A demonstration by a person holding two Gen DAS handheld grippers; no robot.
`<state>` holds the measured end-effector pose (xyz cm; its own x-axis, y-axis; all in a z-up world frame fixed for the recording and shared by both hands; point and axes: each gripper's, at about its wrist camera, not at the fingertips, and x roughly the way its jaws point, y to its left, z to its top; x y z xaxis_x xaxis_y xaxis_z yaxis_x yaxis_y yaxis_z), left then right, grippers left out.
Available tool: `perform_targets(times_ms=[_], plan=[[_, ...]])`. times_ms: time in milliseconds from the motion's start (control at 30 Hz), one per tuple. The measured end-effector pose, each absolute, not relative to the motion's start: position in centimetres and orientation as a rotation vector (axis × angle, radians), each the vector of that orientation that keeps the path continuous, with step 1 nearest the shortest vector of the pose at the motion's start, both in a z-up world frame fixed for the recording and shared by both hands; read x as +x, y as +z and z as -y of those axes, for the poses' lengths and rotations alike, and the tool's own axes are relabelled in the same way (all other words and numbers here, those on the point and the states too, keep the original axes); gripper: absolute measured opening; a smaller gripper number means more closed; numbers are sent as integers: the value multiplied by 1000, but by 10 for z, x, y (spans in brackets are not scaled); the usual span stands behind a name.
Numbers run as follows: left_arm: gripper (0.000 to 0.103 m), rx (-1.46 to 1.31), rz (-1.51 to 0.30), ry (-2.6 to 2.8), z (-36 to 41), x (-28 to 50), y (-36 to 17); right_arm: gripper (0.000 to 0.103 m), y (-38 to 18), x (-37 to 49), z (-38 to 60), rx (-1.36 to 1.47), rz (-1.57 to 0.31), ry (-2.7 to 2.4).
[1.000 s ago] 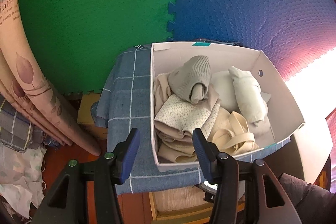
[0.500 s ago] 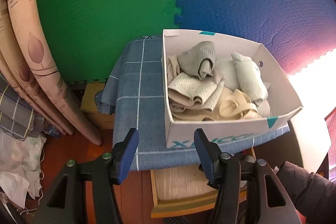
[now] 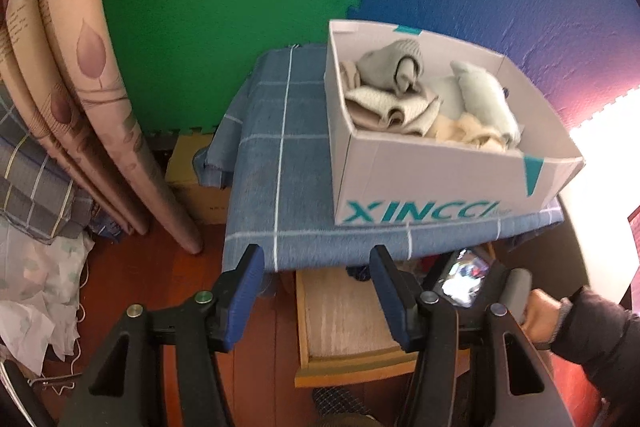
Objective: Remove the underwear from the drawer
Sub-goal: 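Grasp the light blue folded underwear in the drawer with the right tool, then lift the light blue underwear up over the white box with the right tool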
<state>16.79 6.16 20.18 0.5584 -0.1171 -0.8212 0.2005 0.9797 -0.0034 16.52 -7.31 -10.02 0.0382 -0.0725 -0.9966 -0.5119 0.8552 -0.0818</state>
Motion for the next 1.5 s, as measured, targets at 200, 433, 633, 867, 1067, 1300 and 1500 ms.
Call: perform_targets(times_ms=[200, 433, 633, 867, 1067, 1300, 1500], plan=[[56, 87, -987, -160, -64, 163, 172, 38, -80, 150, 75, -463, -1458, 333], [56, 89, -1021, -142, -56, 161, 130, 38, -45, 135, 84, -386, -1371, 290], [56, 104, -1050, -133, -45, 158, 87, 38, -18, 127, 97, -298, -1289, 235], [56, 150, -1067, -135, -28, 158, 51, 38, 21, 110, 110, -198, -1225, 198], [56, 158, -1111, -132, -21, 158, 25, 38, 61, 93, 117, -168, -1152, 189], [56, 127, -1133, -106, -27, 161, 17, 38, 112, 83, 123, -147, -1051, 178], [56, 160, -1147, -104, -22, 162, 13, 38, 158, 83, 134, -140, -974, 147]])
